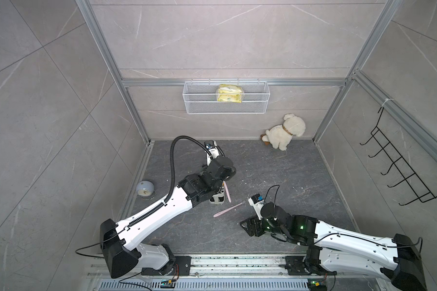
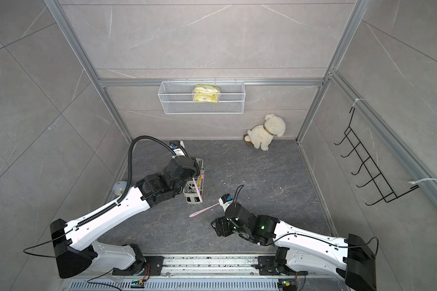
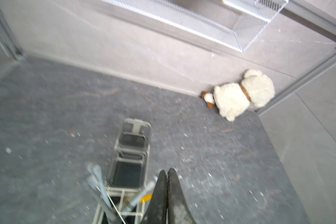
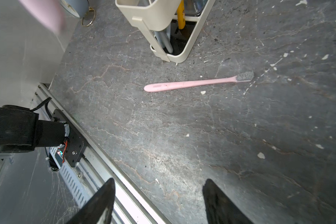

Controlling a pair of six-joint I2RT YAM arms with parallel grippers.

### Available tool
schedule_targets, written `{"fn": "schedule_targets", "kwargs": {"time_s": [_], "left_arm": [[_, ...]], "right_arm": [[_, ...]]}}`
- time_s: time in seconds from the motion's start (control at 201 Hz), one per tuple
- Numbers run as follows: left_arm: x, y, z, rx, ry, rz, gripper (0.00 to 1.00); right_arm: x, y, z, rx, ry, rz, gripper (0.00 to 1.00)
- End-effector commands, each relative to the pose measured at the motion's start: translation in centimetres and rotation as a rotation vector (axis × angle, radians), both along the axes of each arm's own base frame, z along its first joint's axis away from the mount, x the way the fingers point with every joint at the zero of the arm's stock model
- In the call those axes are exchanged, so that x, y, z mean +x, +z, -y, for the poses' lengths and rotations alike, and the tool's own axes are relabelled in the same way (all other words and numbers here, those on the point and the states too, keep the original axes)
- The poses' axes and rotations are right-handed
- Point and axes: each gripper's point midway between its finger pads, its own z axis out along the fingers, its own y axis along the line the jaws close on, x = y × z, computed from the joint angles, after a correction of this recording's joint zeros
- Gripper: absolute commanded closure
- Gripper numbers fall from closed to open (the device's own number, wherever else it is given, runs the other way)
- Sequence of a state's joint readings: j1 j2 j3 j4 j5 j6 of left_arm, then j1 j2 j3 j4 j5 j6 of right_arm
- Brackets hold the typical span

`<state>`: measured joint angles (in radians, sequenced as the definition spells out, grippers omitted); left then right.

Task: Place the toothbrush into the toothbrush holder
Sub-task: Pick up the toothbrush from the center of the board, then place the toothbrush in the toothbrush holder.

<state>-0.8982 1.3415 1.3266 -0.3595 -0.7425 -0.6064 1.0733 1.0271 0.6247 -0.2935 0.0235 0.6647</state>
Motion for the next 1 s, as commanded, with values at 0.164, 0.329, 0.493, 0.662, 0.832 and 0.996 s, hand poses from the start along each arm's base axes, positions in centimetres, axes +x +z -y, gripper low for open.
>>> {"fn": "schedule_targets", "kwargs": {"time_s": [0.164,0.329,0.493,0.662,0.832,0.996], "left_arm": [[3.8,2.8,-2.3,0.192,0.073,0.226,1.00],[5.1,1.1,-2.5,0.178,0.076,0.221,1.00],[5.5,-0.1,-2.2,0.168,0.076,0.241,1.00],[6.6,-1.0,-1.3,0.154,0.061,0.248,1.00],[6.5,-2.1,-1.4,0.159,0.057,0.224,1.00],[5.9,-2.1,-2.1,0.149,0.064,0.225,1.00]], "right_arm": [[2.8,-0.1,-0.5,-0.019,-0.005,0.036,0.27],[3.7,-0.7,0.5,-0.020,-0.045,0.037,0.27],[3.8,-1.4,1.3,-0.025,-0.068,0.023,0.27],[3.7,-1.8,1.3,-0.021,-0.072,0.013,0.27],[3.7,-2.1,1.7,-0.032,-0.081,0.011,0.27],[3.7,-2.4,1.7,-0.040,-0.079,0.006,0.27]]}}
